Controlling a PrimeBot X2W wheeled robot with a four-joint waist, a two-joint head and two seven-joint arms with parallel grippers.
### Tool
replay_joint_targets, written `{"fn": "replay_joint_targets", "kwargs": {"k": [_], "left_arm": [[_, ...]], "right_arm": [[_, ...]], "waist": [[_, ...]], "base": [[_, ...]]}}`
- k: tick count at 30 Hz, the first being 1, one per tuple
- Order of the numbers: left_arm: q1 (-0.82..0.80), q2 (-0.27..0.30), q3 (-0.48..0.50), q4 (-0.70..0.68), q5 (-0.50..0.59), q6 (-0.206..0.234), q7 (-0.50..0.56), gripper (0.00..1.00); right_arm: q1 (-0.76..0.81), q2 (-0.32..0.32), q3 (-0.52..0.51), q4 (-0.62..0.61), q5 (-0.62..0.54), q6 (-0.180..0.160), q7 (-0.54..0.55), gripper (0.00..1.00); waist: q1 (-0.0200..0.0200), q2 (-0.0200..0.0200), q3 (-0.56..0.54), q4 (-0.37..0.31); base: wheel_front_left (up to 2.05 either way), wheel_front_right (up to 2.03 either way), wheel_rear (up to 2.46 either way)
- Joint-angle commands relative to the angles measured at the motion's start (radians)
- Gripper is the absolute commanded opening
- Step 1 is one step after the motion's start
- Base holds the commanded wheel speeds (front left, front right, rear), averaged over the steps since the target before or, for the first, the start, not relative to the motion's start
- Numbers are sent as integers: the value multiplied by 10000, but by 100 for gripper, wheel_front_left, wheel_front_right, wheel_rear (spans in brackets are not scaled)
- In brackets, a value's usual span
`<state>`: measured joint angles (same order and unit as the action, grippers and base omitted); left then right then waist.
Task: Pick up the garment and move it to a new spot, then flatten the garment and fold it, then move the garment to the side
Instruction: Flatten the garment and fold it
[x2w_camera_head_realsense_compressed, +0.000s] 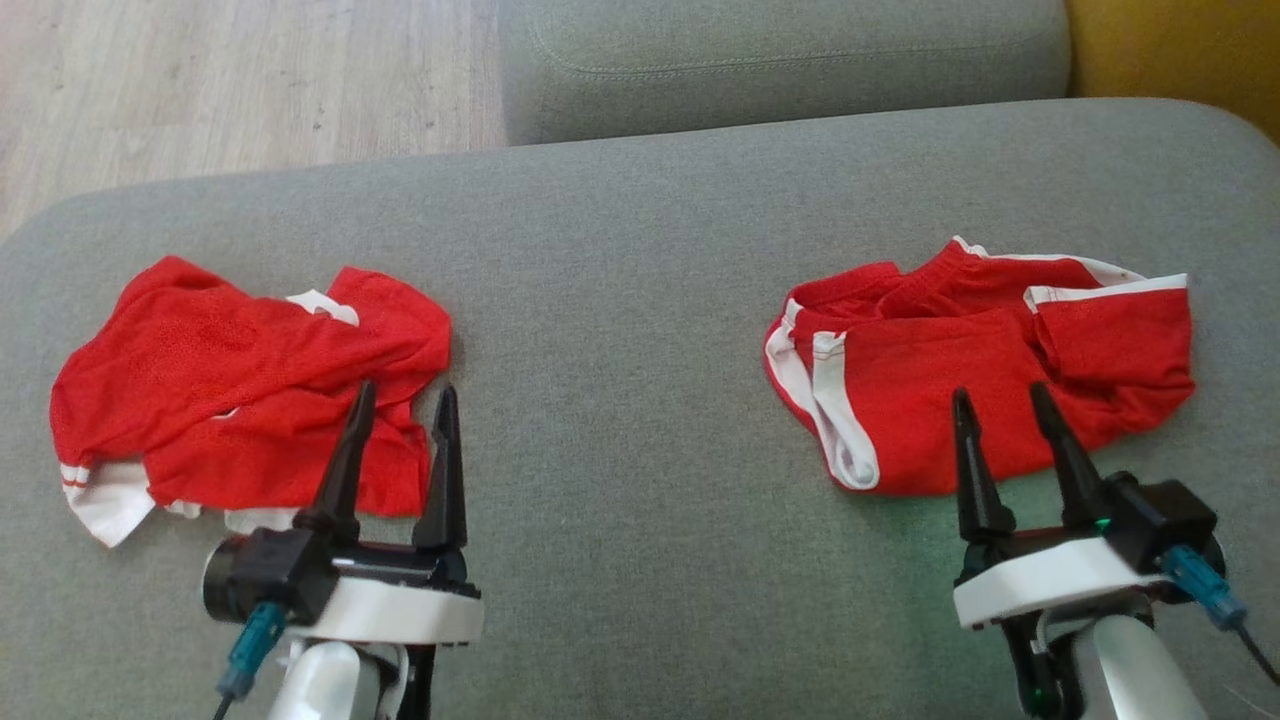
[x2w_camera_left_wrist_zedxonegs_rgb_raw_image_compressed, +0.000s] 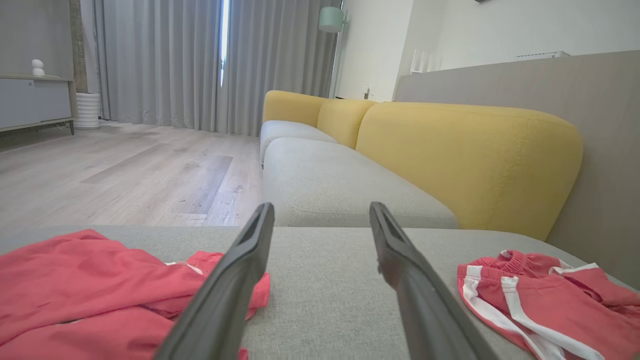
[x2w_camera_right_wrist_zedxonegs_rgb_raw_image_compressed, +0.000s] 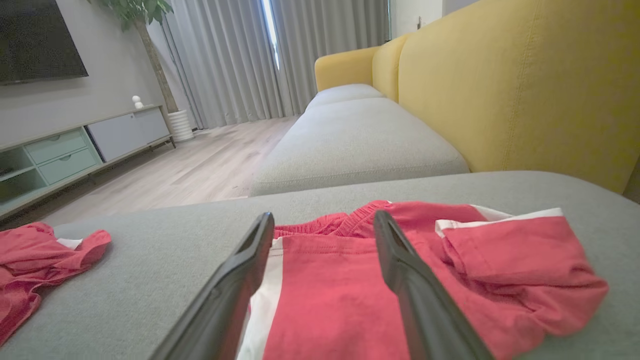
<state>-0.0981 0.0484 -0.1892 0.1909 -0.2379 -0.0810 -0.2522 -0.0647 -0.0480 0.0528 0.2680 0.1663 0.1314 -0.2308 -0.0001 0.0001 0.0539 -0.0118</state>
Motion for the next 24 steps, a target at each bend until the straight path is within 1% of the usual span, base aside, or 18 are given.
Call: {"fn": "replay_joint_targets", "kwargs": {"k": [1,7,10,14,17,20,24], "left_arm": [[-233,18,282,-307,18,-25,-95,100],[-288,18,252,-287,19,-20,-95,100],[-392,18,199,-269,-28,-27,-95,100],[-456,18,99,-207,-86,-24,-95,100],[-521,18,6,-161,-142,-13,-95,100],[-613,18,-128,-111,-198,-12,-95,100],[-730,18,-352,-53,-266,6,-95,100]], "right_arm": [[-328,-23,289,-252,57,-7,-188,100],[-586,-23,382,-93,2,-7,-258,100],[-899,-23,499,34,-200,-7,-208,100],[-1359,-23,624,393,-622,-7,359,100],[-1810,-23,703,834,-717,-7,854,100],[-2269,-22,800,1492,-1108,-7,1420,100],[-2887,-22,543,2382,-1536,-7,1758,100]], "waist": [[1,-1,17,2],[1,-1,96,53],[1,-1,247,222],[1,-1,401,453],[1,-1,528,678],[1,-1,664,939],[1,-1,854,1287]], "base": [[0,0,0],[0,0,0],[0,0,0],[0,0,0],[0,0,0],[0,0,0],[0,0,0]]}}
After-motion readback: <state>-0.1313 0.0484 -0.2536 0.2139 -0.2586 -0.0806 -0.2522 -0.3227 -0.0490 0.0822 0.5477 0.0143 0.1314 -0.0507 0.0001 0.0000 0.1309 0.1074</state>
